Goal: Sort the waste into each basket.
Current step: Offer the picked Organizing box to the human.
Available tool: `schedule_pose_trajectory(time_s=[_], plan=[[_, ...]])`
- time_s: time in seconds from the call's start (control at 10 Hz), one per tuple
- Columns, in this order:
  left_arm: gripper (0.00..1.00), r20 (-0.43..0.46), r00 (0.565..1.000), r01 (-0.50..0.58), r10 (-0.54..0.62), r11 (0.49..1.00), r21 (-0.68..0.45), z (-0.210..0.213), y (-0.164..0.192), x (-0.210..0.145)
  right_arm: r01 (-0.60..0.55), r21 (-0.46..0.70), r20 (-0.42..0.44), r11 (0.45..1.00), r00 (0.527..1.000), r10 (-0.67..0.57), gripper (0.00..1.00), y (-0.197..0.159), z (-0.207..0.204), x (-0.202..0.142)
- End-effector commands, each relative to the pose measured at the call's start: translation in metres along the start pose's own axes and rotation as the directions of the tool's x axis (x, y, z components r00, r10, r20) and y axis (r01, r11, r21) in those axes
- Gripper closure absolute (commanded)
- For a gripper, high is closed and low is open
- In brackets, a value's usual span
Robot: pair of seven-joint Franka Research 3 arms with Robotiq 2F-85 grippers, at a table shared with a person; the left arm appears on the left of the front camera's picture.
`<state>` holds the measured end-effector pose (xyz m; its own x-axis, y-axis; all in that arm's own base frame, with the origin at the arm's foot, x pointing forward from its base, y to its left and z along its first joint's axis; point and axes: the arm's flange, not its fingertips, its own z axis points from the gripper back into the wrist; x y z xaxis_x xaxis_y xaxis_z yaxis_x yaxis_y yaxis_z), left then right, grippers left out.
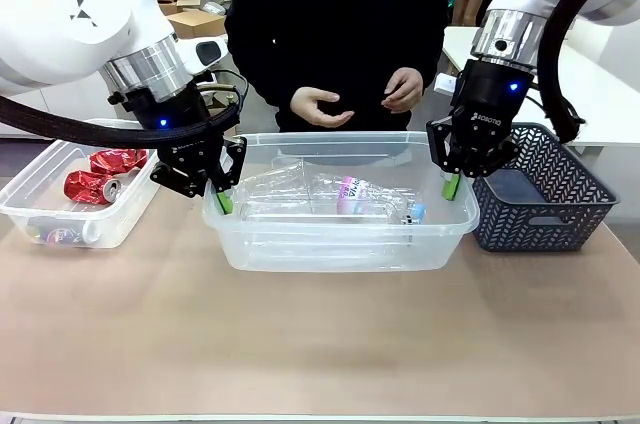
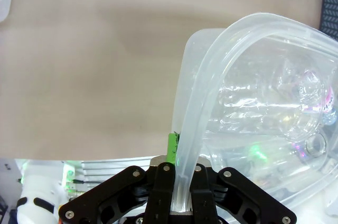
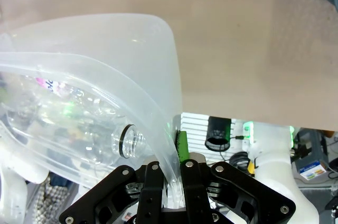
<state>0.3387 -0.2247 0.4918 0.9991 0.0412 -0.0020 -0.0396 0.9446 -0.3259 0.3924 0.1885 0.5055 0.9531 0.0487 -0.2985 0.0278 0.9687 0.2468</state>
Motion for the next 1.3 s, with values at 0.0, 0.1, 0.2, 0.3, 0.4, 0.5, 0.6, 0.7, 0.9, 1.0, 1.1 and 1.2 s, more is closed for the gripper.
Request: schedule_pose_trajectory(time_s=[0.0,0.1,0.2,0.3,0.4,0.5,0.6,0.7,0.9,1.0,1.1,1.2], plan=[[1.00,0.020,0.999,-0.029,0.029,1.000,0.004,0.005,0.012,0.003,-0.001,0.005,-0.005,1.000,1.000,0.002,1.00,-0.005,0.005,0.000],[1.00,0.020,0.999,-0.029,0.029,1.000,0.004,0.005,0.012,0.003,-0.001,0.005,-0.005,1.000,1.000,0.002,1.00,-0.005,0.005,0.000],[1.00,0.020,0.999,-0.029,0.029,1.000,0.004,0.005,0.012,0.003,-0.001,0.005,-0.005,1.000,1.000,0.002,1.00,-0.005,0.005,0.000],[1.00,0.020,0.999,-0.029,0.029,1.000,0.004,0.005,0.012,0.003,-0.001,0.005,-0.005,1.000,1.000,0.002,1.00,-0.005,0.005,0.000],[1.00,0.020,0.999,-0.029,0.029,1.000,0.004,0.005,0.012,0.003,-0.001,0.005,-0.005,1.000,1.000,0.002,1.00,-0.005,0.005,0.000],[1.00,0.020,0.999,-0.029,0.029,1.000,0.004,0.005,0.012,0.003,-0.001,0.005,-0.005,1.000,1.000,0.002,1.00,-0.005,0.005,0.000],[0.97,0.000,1.000,0.000,0.000,1.000,0.000,0.000,0.000,0.000,0.000,0.000,0.000,1.000,1.000,0.000,0.96,0.000,0.000,0.000],[0.97,0.004,1.000,0.014,-0.014,1.000,0.011,0.009,-0.005,0.026,-0.050,0.033,-0.002,0.998,0.999,0.050,0.96,-0.002,0.023,0.022],[0.97,0.038,0.995,0.091,-0.091,0.996,0.005,0.032,-0.017,0.070,-0.039,0.027,0.010,0.999,0.999,0.039,0.96,-0.002,0.069,0.066],[0.97,0.094,0.993,0.064,-0.069,0.996,0.058,0.039,-0.018,0.096,-0.034,0.030,-0.011,0.999,0.999,0.034,0.96,-0.002,0.083,0.089],[0.97,0.103,0.993,0.049,-0.056,0.997,0.063,0.046,-0.016,0.123,-0.035,0.030,-0.047,0.999,0.998,0.037,0.96,-0.004,0.093,0.111],[0.97,0.118,0.992,0.041,-0.049,0.997,0.068,0.049,-0.012,0.144,-0.039,0.051,-0.071,0.998,0.997,0.042,0.96,-0.011,0.100,0.131]])
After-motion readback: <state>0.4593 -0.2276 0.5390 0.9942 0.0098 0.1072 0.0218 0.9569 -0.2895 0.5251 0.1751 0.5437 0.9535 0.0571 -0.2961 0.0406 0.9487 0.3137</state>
